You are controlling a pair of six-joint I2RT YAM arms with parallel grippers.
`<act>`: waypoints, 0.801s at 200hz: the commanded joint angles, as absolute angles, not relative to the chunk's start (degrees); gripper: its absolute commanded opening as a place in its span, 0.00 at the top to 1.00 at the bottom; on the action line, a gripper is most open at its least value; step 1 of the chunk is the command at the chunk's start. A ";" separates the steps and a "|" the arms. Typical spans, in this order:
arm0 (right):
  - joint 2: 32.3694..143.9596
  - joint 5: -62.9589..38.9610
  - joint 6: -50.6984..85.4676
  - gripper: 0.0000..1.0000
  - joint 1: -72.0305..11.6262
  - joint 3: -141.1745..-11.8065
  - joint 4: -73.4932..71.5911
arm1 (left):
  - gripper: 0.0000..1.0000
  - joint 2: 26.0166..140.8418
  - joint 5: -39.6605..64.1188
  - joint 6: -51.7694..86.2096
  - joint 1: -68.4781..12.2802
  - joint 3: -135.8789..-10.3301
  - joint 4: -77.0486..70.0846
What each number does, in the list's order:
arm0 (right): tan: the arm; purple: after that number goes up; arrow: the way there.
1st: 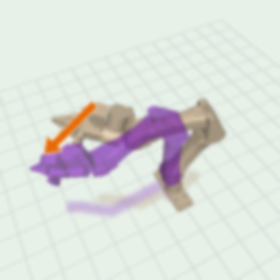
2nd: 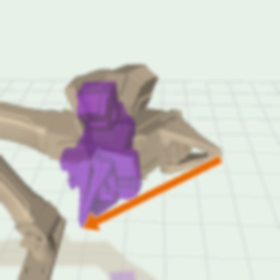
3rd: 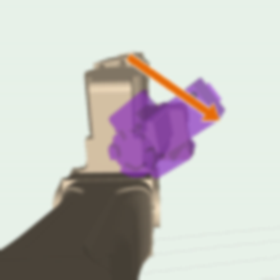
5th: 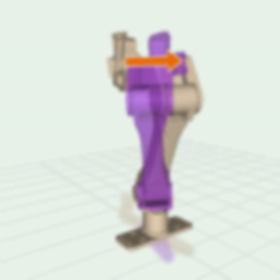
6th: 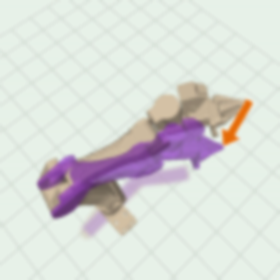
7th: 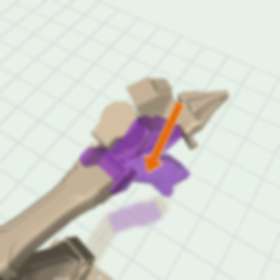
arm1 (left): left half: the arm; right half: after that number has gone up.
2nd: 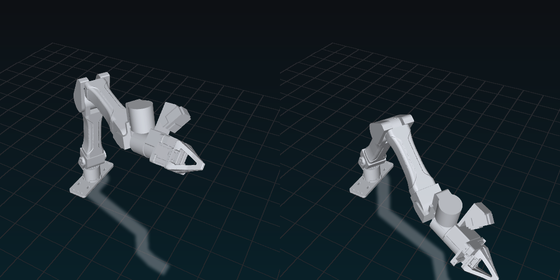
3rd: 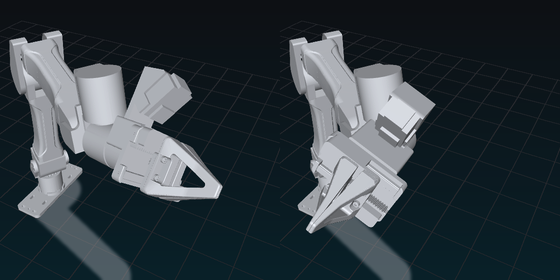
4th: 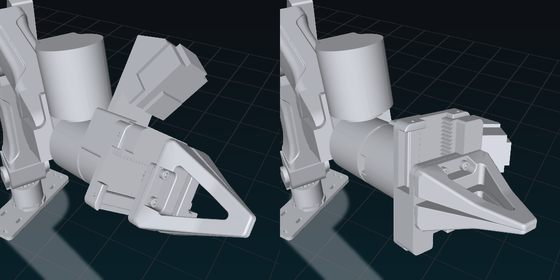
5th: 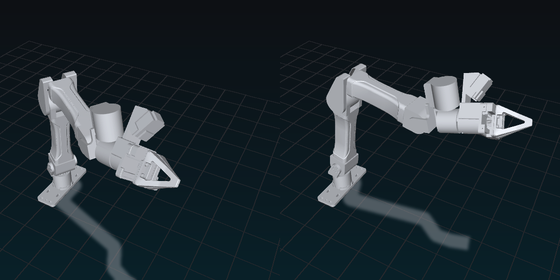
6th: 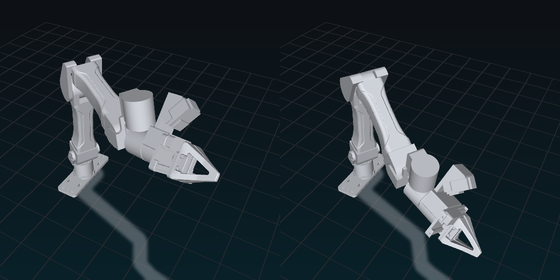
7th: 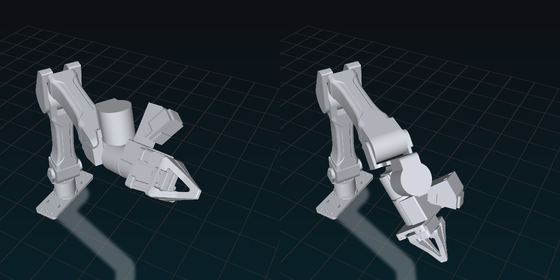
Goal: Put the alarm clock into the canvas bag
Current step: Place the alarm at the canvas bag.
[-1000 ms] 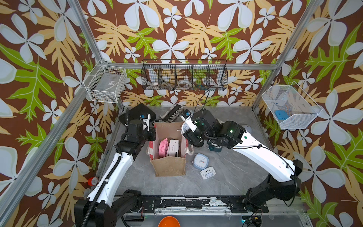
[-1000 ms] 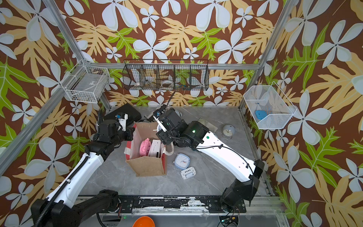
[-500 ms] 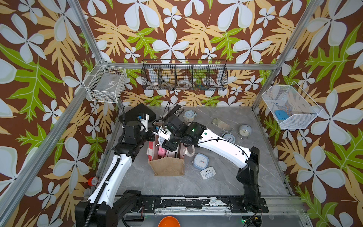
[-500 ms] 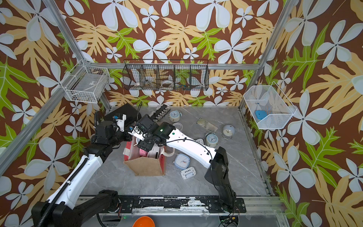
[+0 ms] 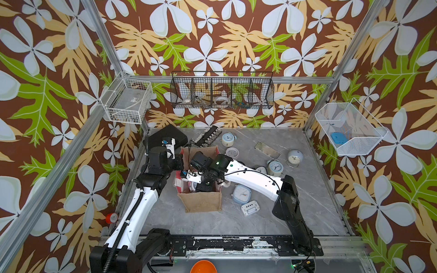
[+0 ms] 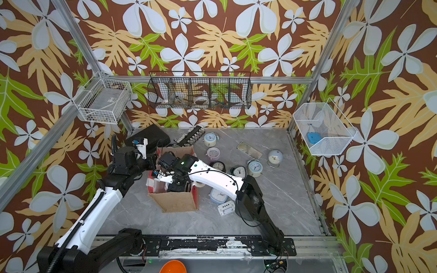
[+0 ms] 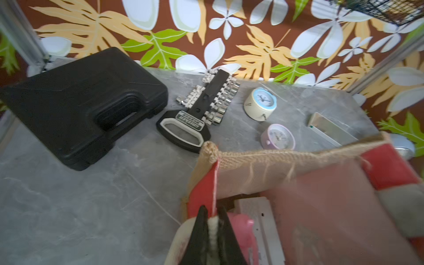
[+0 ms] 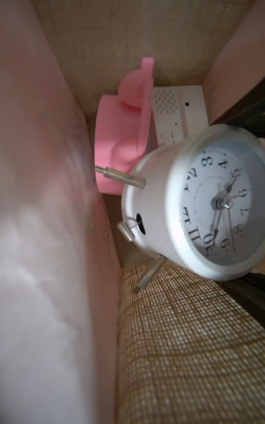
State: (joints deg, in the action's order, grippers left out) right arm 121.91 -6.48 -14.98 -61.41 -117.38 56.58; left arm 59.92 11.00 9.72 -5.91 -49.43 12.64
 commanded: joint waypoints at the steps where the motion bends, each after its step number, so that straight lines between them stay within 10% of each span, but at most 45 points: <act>1: 118.90 -9.62 -13.90 0.42 -61.41 -112.29 51.50 | 1.00 59.51 14.33 10.42 -5.98 -49.64 9.67; 84: 124.16 -23.93 -22.66 0.38 -64.12 -115.90 60.33 | 1.00 58.99 14.98 10.50 -5.98 -49.31 9.08; 160: 129.20 -14.48 -19.50 0.23 -64.51 -117.79 59.98 | 1.00 58.91 15.38 10.54 -5.98 -49.31 9.06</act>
State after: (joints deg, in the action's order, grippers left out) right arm 129.12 -15.22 -19.92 -64.51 -118.32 59.09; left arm 59.20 14.90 10.37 -6.04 -49.32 12.53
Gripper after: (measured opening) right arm 0.720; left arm 0.091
